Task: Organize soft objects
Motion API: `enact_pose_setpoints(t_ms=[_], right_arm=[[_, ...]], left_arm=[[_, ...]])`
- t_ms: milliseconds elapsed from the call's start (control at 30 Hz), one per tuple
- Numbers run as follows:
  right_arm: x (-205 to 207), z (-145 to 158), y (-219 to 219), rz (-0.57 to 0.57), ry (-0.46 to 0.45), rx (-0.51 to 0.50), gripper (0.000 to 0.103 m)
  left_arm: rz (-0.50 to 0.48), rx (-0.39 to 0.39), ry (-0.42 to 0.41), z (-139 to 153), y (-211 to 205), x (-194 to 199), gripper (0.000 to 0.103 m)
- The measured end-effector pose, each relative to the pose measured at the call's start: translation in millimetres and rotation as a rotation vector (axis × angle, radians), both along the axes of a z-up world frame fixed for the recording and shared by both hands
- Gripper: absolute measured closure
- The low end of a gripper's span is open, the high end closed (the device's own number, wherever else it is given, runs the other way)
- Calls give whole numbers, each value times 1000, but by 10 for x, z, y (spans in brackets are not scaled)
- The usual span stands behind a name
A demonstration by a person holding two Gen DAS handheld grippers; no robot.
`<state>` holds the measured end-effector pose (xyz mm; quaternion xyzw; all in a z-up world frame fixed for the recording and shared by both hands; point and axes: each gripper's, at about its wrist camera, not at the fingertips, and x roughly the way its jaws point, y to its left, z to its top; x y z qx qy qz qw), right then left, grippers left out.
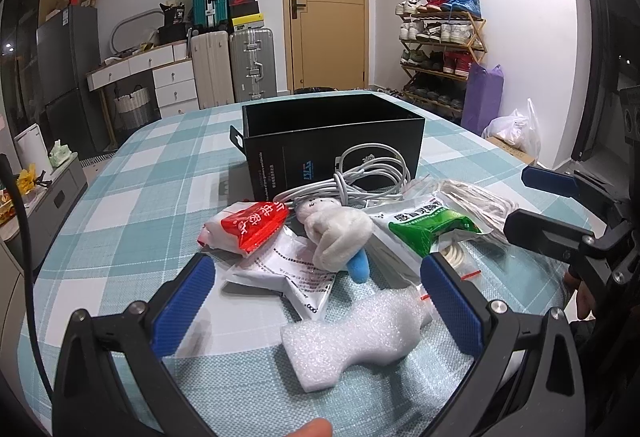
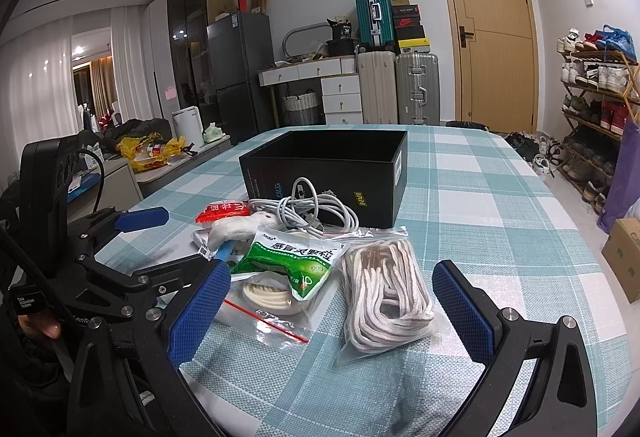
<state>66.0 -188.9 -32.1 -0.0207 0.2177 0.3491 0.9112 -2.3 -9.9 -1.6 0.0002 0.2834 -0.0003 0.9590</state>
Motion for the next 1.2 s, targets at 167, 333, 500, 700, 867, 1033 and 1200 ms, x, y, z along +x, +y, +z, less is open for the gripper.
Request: enact_pose_setpoints(t_ms=[167,333,500,700,867,1033,1200], right_arm=[[1,-1,1,0,0,0,0],[0,-2,5,0,0,-1,0],[4,-2,4,1,1,-1,0],[1,-2,5,0,0,-1,0],[1,2,8,1,0,-2,0],[1,12,15,-2,2,-2,0],[20,-18,-22,-4,2,-3,0]], left_arm=[[-1,1,0,0,-1,0,0],[-5,5,1,-4,-16,-1,0],[-5,5,1,-6,-18,-1,0],[-6,6,1,-9,-22,1,0],[-7,6,1,-8,-23,2,0],[-7,6,2,-10,-27,4,0],[-8,8,4,-15,-35,2,0]])
